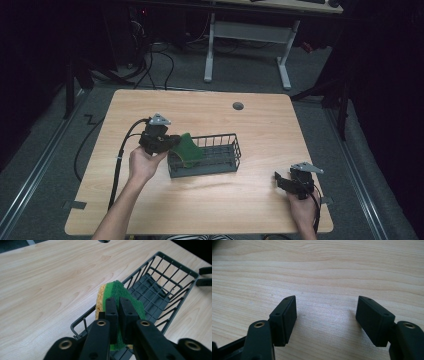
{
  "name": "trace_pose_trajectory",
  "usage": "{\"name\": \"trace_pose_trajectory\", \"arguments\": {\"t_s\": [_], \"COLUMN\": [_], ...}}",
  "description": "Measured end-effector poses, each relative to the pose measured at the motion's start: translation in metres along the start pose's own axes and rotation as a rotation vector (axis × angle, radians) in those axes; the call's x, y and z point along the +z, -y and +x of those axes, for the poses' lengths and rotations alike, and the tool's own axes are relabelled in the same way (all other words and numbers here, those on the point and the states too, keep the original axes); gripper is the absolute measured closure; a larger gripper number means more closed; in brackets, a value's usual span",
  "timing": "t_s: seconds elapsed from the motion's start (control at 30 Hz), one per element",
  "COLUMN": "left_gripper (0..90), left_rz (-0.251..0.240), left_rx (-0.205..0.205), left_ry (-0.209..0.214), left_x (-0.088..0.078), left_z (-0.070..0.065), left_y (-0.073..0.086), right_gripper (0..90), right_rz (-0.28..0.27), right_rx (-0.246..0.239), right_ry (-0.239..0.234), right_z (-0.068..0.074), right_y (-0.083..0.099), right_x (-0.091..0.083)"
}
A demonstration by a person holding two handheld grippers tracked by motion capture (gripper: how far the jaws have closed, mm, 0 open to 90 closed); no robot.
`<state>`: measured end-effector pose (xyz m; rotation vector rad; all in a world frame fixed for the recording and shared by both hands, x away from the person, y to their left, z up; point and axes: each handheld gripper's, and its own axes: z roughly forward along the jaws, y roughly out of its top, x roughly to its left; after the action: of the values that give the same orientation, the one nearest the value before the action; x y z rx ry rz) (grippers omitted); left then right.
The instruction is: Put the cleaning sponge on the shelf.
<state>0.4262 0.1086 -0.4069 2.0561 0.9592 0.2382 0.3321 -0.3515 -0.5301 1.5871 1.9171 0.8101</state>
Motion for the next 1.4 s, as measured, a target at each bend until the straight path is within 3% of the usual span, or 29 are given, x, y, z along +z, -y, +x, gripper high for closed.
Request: {"name": "trace_pose_trajectory", "arguments": {"t_s": [0.13,0.17,0.3,0.4,0.57,0.8,1.0,1.13,1.3,1.4], "left_gripper": [60.6,51.5,43.1,37.6,36.3,36.3,36.4,36.4,36.3,36.4], "left_rz": [-0.029,-0.047,-0.08,-0.154,-0.214,-0.244,-0.248,-0.239,-0.227,-0.231], "left_rx": [-0.049,-0.058,-0.062,-0.096,-0.132,-0.198,-0.233,-0.261,-0.288,-0.329], "left_ry": [0.007,0.0,-0.014,-0.036,-0.074,-0.129,-0.157,-0.193,-0.211,-0.198], "left_x": [-0.005,-0.008,-0.014,-0.026,-0.039,-0.054,-0.059,-0.059,-0.056,-0.053], "left_z": [0.005,0.007,0.01,0.016,0.023,0.037,0.044,0.048,0.051,0.054], "left_y": [0.005,0.007,0.012,0.019,0.033,0.06,0.076,0.095,0.112,0.124], "right_gripper": [33.2,33.2,33.2,33.2,33.2,33.1,33.2,33.2,33.2,33.2], "right_rz": [0.0,0.0,0.0,0.0,0.0,-0.001,-0.001,0.001,0.001,0.001], "right_rx": [0.0,0.0,0.0,0.0,0.0,0.001,0.0,0.0,0.001,0.0], "right_ry": [0.0,0.0,0.0,0.0,-0.001,-0.001,-0.001,-0.001,0.0,0.0], "right_z": [0.0,0.0,0.0,0.0,0.0,0.0,0.0,0.0,0.0,0.0], "right_y": [0.0,0.0,0.0,0.0,0.0,0.0,0.0,0.0,-0.001,-0.001], "right_x": [0.0,0.0,0.0,0.0,0.0,0.0,0.0,0.0,0.0,0.0]}}
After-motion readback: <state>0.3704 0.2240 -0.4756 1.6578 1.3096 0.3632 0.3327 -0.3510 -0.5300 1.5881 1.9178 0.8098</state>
